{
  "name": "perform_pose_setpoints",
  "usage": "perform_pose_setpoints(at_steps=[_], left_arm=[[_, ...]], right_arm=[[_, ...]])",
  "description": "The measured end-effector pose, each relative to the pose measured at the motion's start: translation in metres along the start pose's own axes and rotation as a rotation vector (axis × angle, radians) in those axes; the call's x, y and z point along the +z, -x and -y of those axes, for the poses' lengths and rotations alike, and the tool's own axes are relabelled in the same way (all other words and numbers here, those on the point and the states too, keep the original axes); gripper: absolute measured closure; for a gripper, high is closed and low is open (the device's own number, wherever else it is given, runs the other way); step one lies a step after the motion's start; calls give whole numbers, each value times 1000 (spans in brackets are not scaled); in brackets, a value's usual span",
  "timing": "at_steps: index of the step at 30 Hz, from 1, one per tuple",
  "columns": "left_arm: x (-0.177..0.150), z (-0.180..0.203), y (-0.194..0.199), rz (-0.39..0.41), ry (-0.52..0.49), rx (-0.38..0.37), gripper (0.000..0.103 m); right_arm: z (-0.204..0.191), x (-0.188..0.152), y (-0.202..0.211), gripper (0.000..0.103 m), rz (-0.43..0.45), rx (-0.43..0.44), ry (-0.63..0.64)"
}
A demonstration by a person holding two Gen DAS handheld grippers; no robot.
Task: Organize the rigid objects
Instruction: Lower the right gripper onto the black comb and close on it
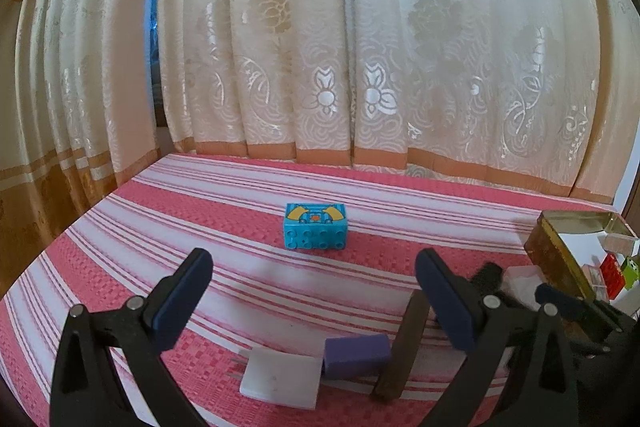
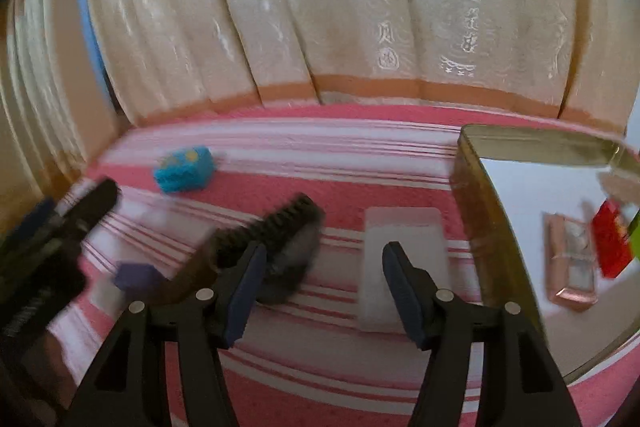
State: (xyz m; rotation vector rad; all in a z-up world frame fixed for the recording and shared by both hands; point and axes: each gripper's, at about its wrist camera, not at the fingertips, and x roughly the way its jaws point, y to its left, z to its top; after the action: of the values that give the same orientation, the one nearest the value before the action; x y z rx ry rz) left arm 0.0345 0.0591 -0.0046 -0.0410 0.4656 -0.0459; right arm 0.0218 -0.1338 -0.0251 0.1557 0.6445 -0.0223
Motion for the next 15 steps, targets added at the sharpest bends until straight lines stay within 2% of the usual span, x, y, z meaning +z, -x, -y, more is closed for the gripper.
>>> perform_pose_setpoints(at_steps=[4,9,11,15], left_arm=[[1,-3,1,-4,15,0,1],[0,-6,0,-26,33,-4,1],[1,-7,1,-23,39,-5,0],[1,-10,1,-25,51,-4,1]], right_arm=[[20,-10,12,40,5,21,-88],[12,-22,27,43,7,-38,-72],[12,-23,25,43,-7,-58,-85],[13,-19,12,46,-45,-150,-102]])
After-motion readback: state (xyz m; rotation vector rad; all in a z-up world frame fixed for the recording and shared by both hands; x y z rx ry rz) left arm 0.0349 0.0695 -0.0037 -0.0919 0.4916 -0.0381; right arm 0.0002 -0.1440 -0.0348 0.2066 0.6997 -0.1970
